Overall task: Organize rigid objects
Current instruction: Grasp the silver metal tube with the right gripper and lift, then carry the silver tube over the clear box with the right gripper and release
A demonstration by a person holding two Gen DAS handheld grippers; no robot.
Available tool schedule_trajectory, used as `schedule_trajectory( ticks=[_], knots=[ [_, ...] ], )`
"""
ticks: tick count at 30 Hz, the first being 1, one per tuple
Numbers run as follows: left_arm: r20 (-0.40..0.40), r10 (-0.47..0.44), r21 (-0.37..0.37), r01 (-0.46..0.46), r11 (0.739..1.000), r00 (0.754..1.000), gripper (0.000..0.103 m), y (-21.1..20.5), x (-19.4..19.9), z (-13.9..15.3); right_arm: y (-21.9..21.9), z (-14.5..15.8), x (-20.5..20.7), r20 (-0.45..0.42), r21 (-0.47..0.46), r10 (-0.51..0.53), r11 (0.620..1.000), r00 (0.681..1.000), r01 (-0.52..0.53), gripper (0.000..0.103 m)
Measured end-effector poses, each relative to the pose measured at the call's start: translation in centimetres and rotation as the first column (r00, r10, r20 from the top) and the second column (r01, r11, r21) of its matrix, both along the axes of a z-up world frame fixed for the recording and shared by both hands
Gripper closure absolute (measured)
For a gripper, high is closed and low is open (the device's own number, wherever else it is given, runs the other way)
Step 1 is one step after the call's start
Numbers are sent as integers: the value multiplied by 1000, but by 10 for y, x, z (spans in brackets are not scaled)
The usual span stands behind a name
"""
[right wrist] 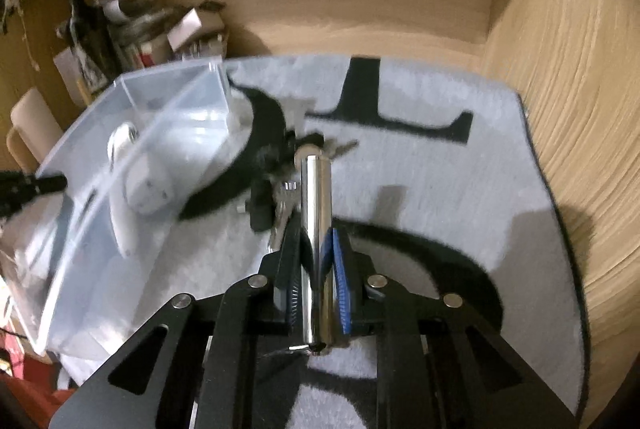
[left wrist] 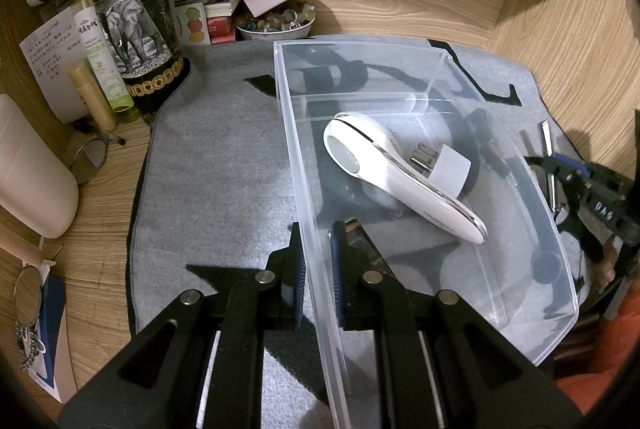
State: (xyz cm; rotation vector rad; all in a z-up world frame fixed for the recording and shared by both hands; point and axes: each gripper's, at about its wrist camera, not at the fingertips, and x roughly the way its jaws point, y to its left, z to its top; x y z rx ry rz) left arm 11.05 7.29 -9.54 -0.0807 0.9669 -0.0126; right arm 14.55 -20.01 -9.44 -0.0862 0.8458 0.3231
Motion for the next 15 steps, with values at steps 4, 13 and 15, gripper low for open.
schedule_trajectory(
  ticks=[4, 13, 15],
  knots=[
    [0, -1, 0, 1, 1000, 1000, 92, 1, -1, 0, -1, 18, -3, 56, 21, -11, 1000, 998, 10, 89],
    [0, 0, 0, 0, 1000, 1000, 92, 0, 0, 1, -5, 58, -9, 171, 81, -34, 997, 985, 20, 89],
    [0, 1, 0, -1, 1000, 1000, 92, 0, 0, 1, -3, 66, -10, 195, 92, -27, 996, 980, 10, 89]
  ],
)
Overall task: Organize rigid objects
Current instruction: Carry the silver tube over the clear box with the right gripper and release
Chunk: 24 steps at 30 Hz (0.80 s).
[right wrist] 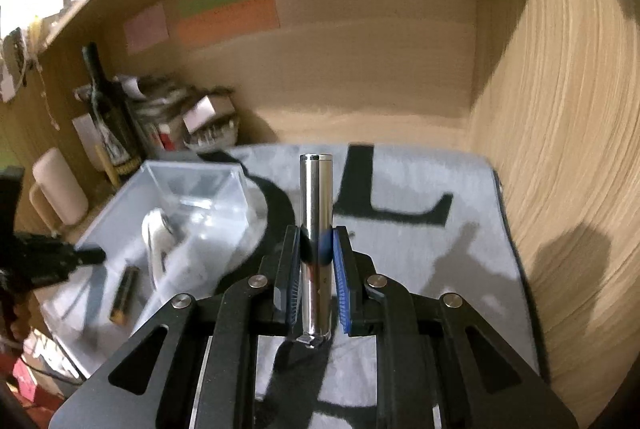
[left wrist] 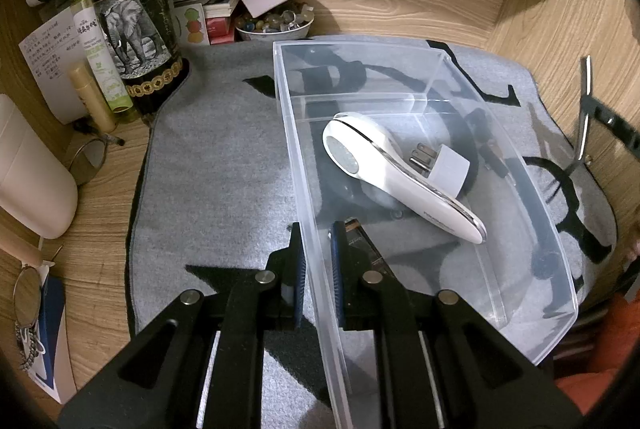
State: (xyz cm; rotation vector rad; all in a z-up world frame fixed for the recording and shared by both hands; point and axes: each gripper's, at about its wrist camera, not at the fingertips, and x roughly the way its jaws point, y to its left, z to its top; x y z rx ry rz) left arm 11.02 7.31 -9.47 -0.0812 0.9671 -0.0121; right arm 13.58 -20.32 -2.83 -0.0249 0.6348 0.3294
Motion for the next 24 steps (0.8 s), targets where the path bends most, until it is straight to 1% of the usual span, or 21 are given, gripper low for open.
schedule_trajectory(
  ticks=[7, 14, 17, 20, 24],
  knots=[
    [0, 0, 0, 0, 1000, 1000, 92, 0, 0, 0, 19, 28, -9, 87, 14, 57, 998, 995, -59, 89],
    [0, 0, 1, 0, 1000, 1000, 92, 0, 0, 0, 56, 45, -16, 145, 33, 171, 984, 974, -178, 89],
    [0, 0, 0, 0, 1000, 1000, 92, 0, 0, 0, 76, 45, -18, 150, 23, 233, 971, 961, -239, 89],
    [0, 1, 1, -1, 1000, 1000, 92, -1, 0, 0, 97, 40, -19, 140, -9, 289, 957, 947, -291, 89],
    [1, 2, -1, -2, 1000, 1000, 92, -1, 0, 1, 119, 30, -18, 109, -44, 356, 935, 928, -353, 89]
  ],
)
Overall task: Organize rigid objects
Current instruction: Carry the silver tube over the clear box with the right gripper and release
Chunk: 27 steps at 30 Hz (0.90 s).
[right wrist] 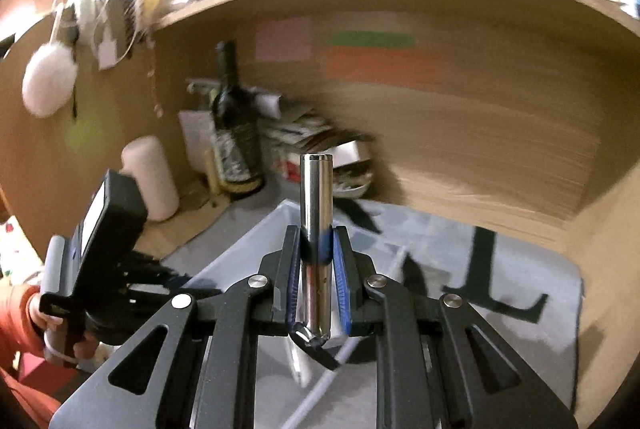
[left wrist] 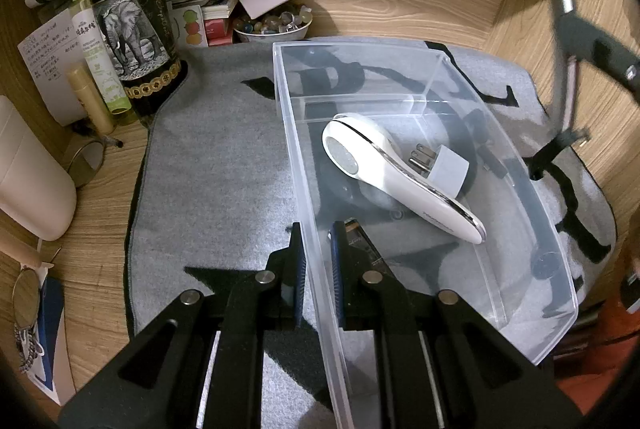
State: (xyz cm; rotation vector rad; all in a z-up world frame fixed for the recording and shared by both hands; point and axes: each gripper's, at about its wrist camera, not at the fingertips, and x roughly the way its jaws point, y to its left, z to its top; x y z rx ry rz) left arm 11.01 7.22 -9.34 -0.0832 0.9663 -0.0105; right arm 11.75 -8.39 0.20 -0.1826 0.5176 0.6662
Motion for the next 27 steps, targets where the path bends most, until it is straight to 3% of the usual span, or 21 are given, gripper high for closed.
schedule_trajectory(
  ticks=[8, 17, 27],
  knots=[
    [0, 0, 1, 0, 1000, 1000, 92, 0, 0, 0, 34, -35, 11, -120, -78, 89, 992, 989, -99, 89],
    [0, 0, 1, 0, 1000, 1000, 92, 0, 0, 0, 55, -70, 22, -246, -170, 121, 971, 962, -165, 89],
    [-1, 0, 2, 0, 1000, 1000, 92, 0, 0, 0, 60, -78, 25, -282, -211, 116, 961, 952, -180, 88]
  ],
)
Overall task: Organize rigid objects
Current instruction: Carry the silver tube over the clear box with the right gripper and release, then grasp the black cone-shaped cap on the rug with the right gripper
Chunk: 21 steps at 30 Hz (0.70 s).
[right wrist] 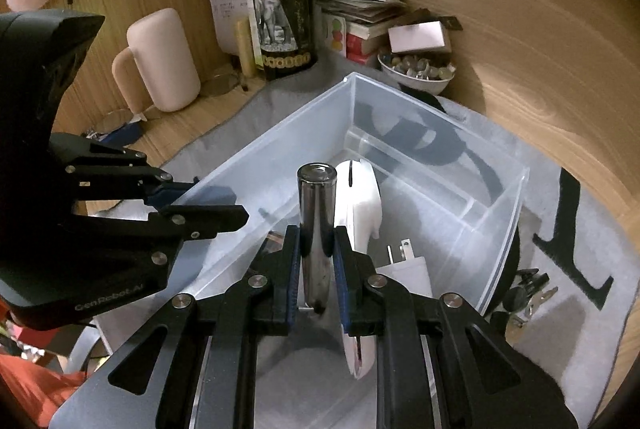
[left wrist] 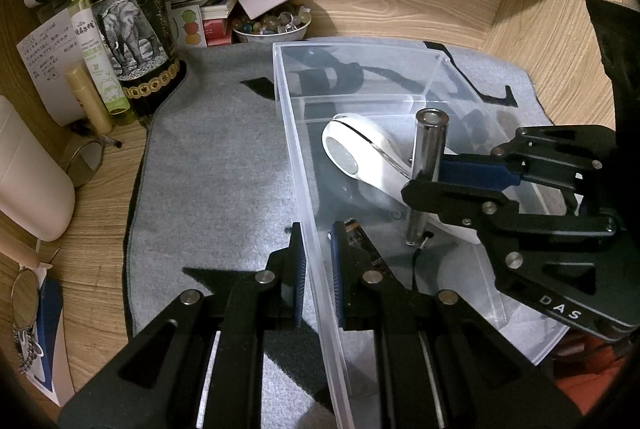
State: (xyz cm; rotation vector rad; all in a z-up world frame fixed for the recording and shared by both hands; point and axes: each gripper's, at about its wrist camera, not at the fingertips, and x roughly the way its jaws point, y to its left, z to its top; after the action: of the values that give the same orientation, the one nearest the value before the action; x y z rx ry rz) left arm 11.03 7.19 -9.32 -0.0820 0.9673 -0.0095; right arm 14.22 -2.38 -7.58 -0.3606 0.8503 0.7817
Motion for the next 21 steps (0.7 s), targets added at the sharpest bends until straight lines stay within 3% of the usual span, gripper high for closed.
schedule_trajectory(
  ticks=[6, 16, 21],
  knots=[
    [0, -1, 0, 1, 1000, 1000, 92, 0, 0, 0, 0, 2, 0, 11, -5, -13, 1000, 1000, 13, 86],
    [1, -3, 1, 3, 1000, 1000, 92, -4, 2, 2, -7, 14, -4, 70, 21, -43, 999, 997, 42, 62],
    [1, -4, 3, 4, 1000, 1000, 92, -6, 3, 2, -17, 25, -5, 99, 49, -76, 996, 992, 71, 58]
  ],
)
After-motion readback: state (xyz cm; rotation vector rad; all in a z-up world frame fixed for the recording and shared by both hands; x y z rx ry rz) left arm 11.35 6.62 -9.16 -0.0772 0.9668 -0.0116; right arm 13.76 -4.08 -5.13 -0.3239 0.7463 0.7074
